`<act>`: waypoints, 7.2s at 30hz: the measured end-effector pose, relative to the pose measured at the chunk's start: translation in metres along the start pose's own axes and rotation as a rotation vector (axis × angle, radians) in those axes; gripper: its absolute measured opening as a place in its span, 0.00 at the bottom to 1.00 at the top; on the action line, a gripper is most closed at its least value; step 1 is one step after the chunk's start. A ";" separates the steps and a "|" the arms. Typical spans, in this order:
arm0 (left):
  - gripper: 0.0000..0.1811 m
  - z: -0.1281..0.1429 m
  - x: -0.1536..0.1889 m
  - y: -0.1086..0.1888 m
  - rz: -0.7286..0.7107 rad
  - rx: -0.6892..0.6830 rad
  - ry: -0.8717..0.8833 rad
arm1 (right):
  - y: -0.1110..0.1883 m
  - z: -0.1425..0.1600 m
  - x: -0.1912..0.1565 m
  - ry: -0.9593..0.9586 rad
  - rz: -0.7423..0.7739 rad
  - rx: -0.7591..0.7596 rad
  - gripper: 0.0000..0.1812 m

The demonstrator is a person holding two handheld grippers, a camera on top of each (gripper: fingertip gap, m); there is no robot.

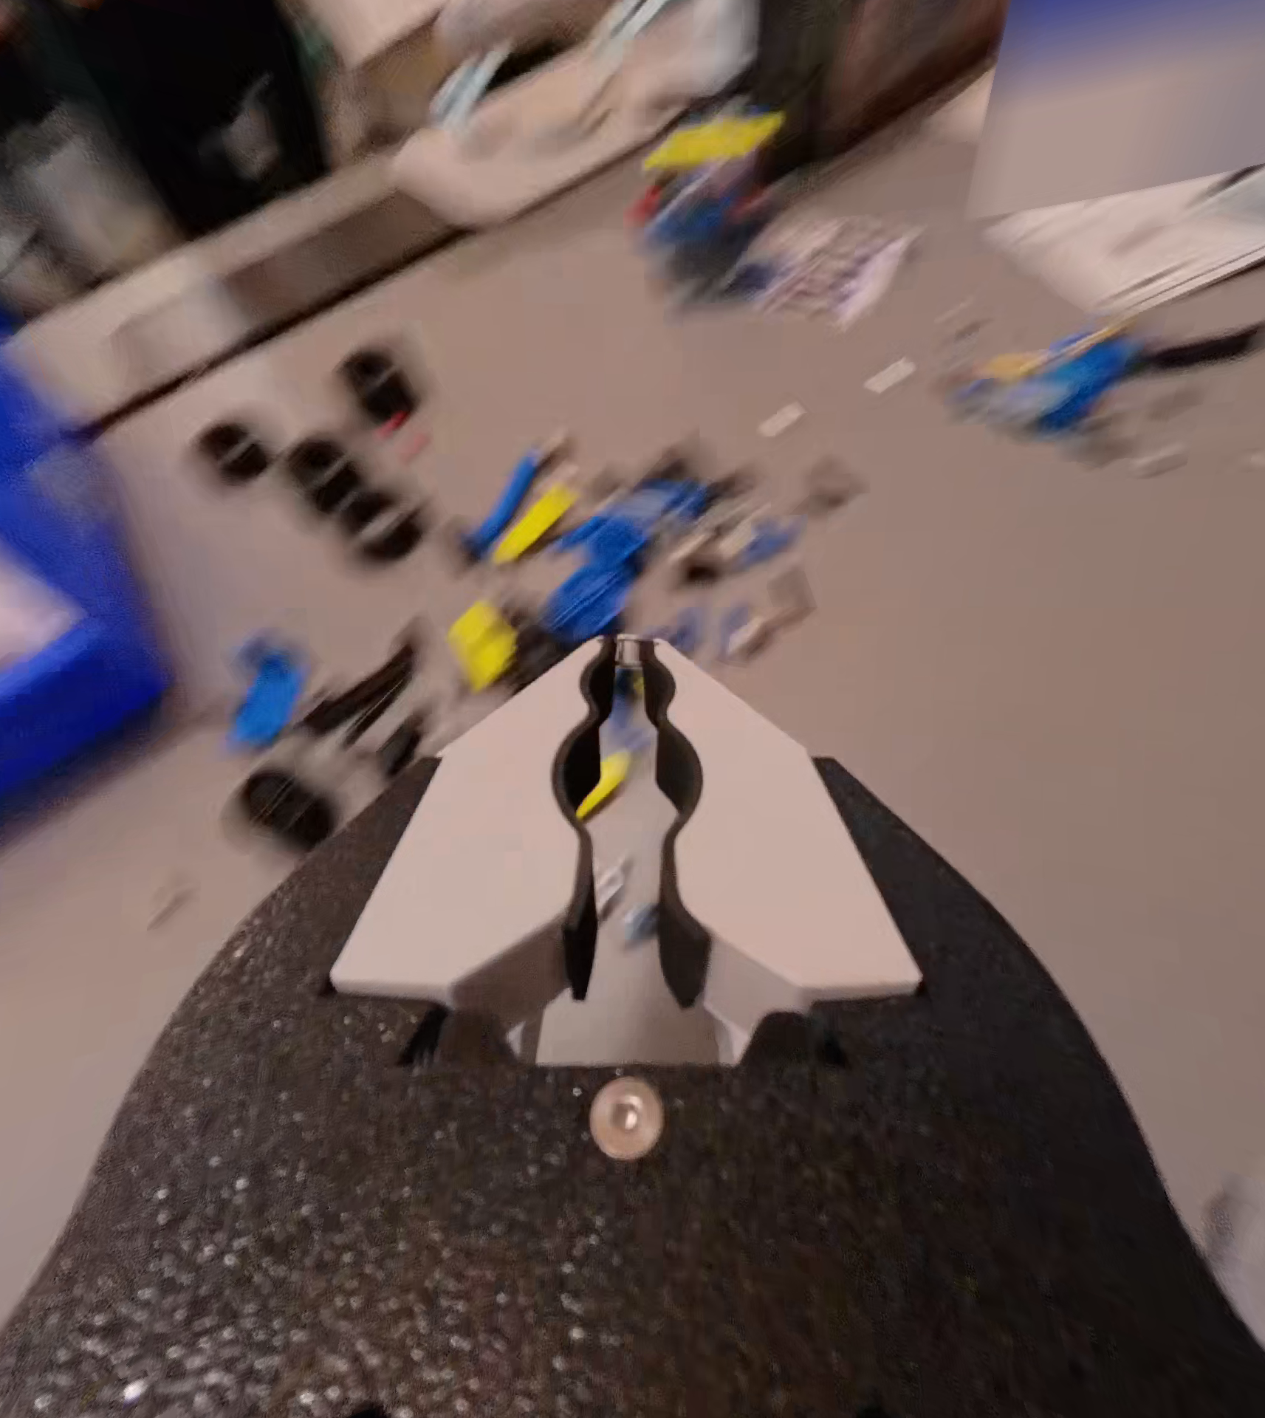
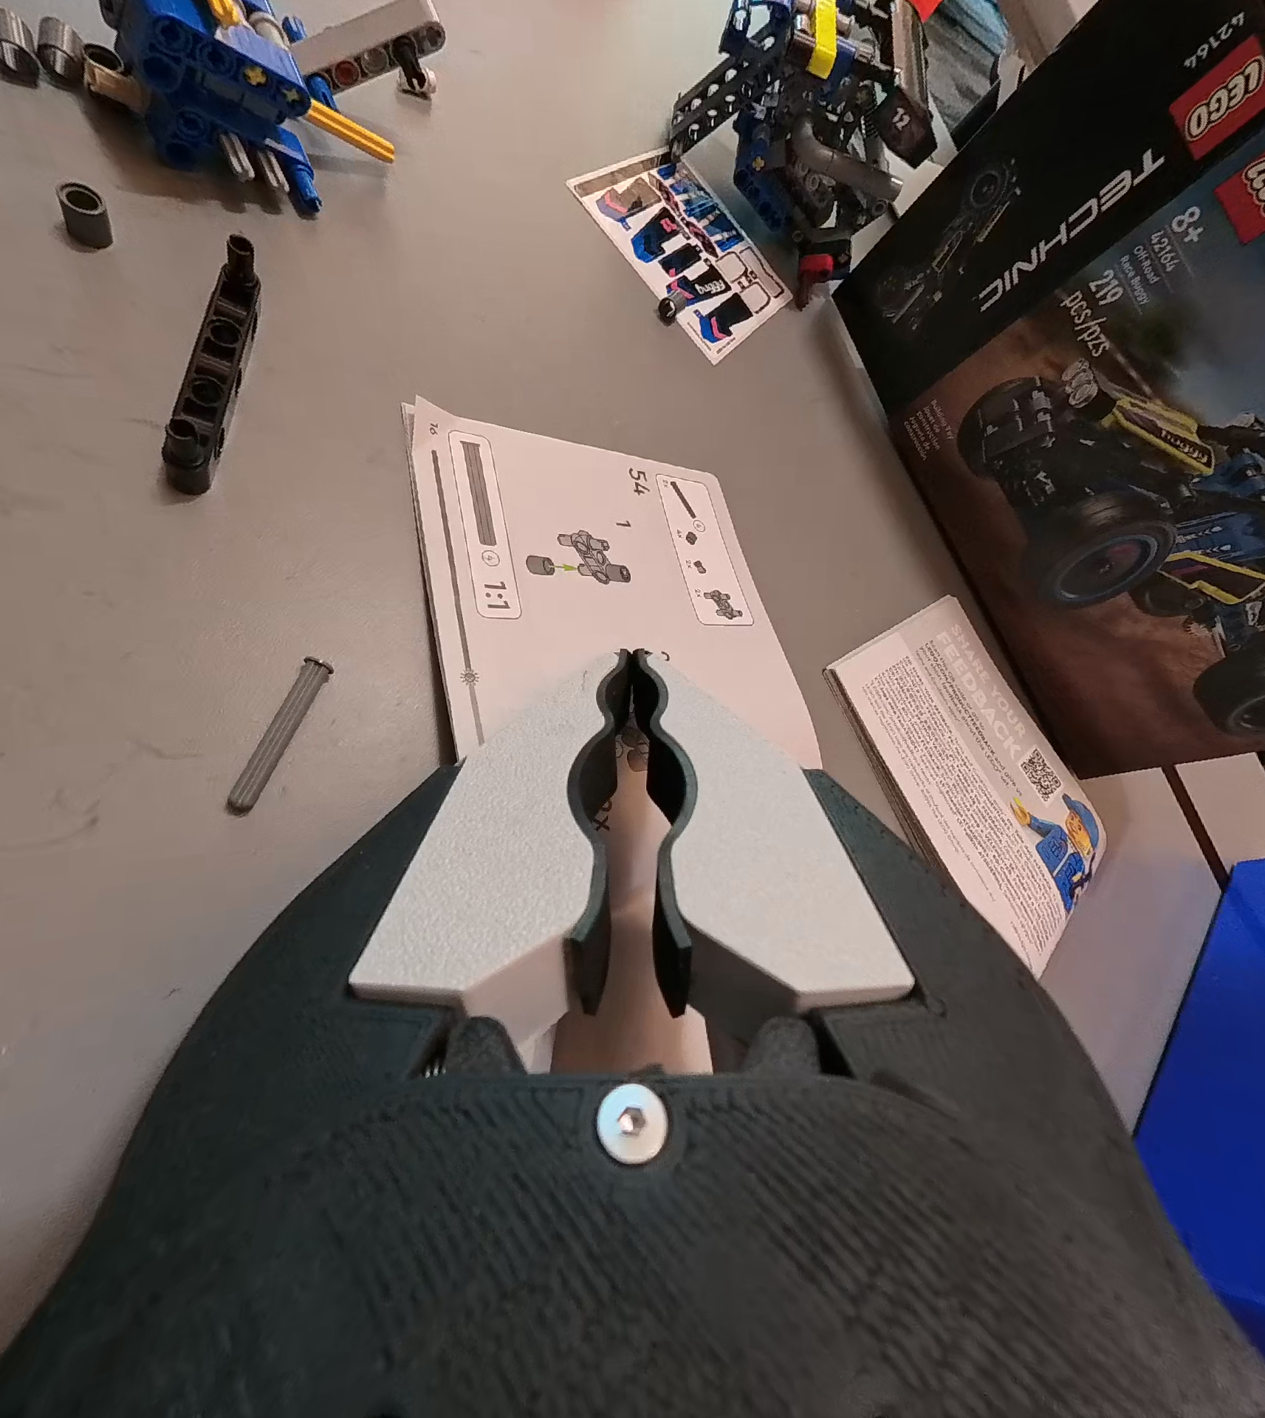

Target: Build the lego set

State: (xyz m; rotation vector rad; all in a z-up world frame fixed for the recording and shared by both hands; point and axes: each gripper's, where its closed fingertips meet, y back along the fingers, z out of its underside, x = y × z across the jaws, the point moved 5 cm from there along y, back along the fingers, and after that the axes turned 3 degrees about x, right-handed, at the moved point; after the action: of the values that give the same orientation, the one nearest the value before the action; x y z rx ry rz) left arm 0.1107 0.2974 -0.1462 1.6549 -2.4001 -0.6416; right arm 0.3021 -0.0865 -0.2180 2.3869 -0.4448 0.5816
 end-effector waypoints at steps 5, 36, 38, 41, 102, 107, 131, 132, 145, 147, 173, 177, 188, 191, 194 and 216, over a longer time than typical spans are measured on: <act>0.02 -0.022 0.114 -0.082 0.363 0.007 -0.123 | 0.000 0.000 -0.001 0.012 0.009 0.001 0.00; 0.22 -0.070 0.066 -0.142 -0.288 0.323 -0.346 | 0.018 -0.014 0.007 0.189 0.235 0.131 0.00; 0.24 -0.067 0.065 -0.140 -0.389 0.304 -0.471 | 0.021 -0.010 0.011 0.146 0.248 0.121 0.00; 0.26 -0.064 0.067 -0.140 -0.437 0.280 -0.559 | 0.026 0.002 0.028 0.087 0.339 0.009 0.00; 0.10 0.001 -0.106 -0.044 -0.103 -0.187 -0.123 | 0.028 0.017 0.038 0.033 0.426 0.018 0.00; 0.09 0.005 -0.133 -0.044 -0.120 -0.246 -0.132 | 0.033 0.011 0.040 0.089 0.486 0.052 0.00; 0.04 0.061 -0.125 -0.040 0.139 -0.372 -0.187 | 0.035 0.028 0.051 0.090 0.569 -0.047 0.00; 0.04 0.059 -0.125 -0.041 0.134 -0.347 -0.186 | 0.034 0.028 0.051 0.091 0.566 -0.047 0.00; 0.15 0.048 -0.079 -0.068 0.302 -0.323 -0.324 | 0.033 0.029 0.049 0.095 0.549 -0.055 0.00; 0.17 0.048 -0.086 -0.066 0.274 -0.317 -0.298 | 0.033 0.029 0.049 0.093 0.548 -0.055 0.00; 0.00 0.074 -0.175 0.000 -0.072 -0.258 -0.033 | 0.031 0.030 0.049 0.097 0.539 -0.064 0.00; 0.00 0.079 -0.165 -0.004 0.006 -0.294 -0.044 | 0.031 0.030 0.049 0.096 0.538 -0.062 0.00; 0.00 0.052 -0.154 -0.017 -0.003 -0.124 -0.164 | 0.031 0.030 0.049 0.095 0.535 -0.061 0.00; 0.00 0.048 -0.191 0.004 -0.270 -0.035 -0.068 | 0.031 0.030 0.049 0.093 0.535 -0.060 0.00; 0.00 0.042 -0.198 0.013 -0.337 0.044 -0.066 | 0.031 0.030 0.049 0.093 0.535 -0.060 0.00; 0.14 0.067 -0.114 -0.032 0.275 -0.233 -0.217 | 0.030 0.031 0.047 0.100 0.523 -0.071 0.00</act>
State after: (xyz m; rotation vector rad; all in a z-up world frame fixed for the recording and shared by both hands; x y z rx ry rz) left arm 0.1566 0.4102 -0.2077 1.1905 -2.5166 -1.0485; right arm 0.3379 -0.1362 -0.2006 2.1580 -1.0392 0.8911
